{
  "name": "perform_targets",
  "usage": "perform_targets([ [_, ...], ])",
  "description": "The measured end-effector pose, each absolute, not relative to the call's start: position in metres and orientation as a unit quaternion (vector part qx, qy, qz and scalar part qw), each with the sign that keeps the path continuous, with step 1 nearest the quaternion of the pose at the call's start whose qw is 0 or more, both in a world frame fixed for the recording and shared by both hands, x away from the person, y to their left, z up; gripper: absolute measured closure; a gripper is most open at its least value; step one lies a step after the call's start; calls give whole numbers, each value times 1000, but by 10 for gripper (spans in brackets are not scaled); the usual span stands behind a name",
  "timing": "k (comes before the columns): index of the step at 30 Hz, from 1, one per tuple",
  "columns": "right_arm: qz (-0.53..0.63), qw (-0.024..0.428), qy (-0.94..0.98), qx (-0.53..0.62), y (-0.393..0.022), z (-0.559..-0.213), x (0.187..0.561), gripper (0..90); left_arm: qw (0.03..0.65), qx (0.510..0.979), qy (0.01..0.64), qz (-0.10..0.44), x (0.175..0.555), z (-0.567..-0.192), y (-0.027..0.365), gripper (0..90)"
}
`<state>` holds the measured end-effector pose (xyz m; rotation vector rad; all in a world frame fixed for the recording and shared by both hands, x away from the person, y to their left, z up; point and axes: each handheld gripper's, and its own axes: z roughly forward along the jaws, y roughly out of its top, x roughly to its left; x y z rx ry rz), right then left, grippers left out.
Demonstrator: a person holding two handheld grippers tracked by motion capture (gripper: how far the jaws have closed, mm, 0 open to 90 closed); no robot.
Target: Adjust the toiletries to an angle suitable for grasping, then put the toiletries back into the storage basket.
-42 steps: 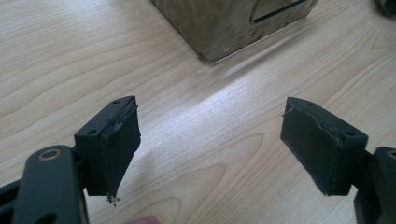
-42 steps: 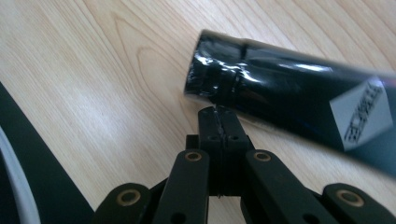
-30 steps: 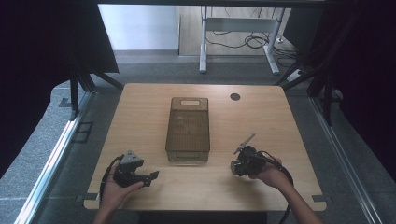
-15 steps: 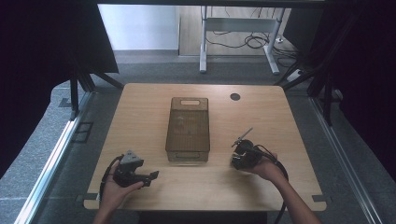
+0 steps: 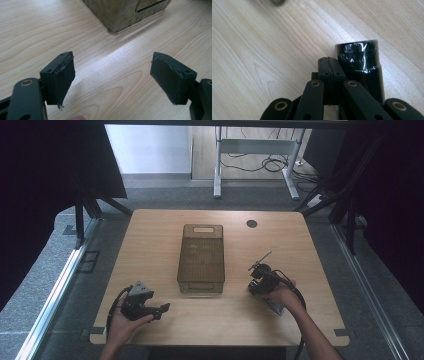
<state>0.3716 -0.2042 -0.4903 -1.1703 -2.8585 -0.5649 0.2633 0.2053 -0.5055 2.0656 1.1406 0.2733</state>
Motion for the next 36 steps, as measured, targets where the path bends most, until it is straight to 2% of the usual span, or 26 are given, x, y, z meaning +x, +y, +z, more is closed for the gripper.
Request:
perform_targets([
  [18, -224, -5, -891, -396, -214, -485, 382, 888, 368, 809, 446, 110, 263, -506, 205, 200],
  [19, -230, -9, -891, -393, -214, -481, 379, 850, 367, 809, 445, 109, 263, -506, 204, 200],
  [23, -237, -15, -889, -392, -215, -475, 374, 808, 368, 811, 442, 109, 263, -506, 204, 200],
  [26, -264, -21, -878, -398, -220, -468, 370, 686, 369, 810, 442, 110, 263, -505, 204, 200],
  [29, -274, -48, -867, -415, -226, -460, 366, 553, 368, 811, 441, 111, 263, -505, 203, 200],
  [36, -256, -74, -852, -450, -235, -455, 364, 438, 355, 816, 440, 123, 263, -506, 200, 200],
])
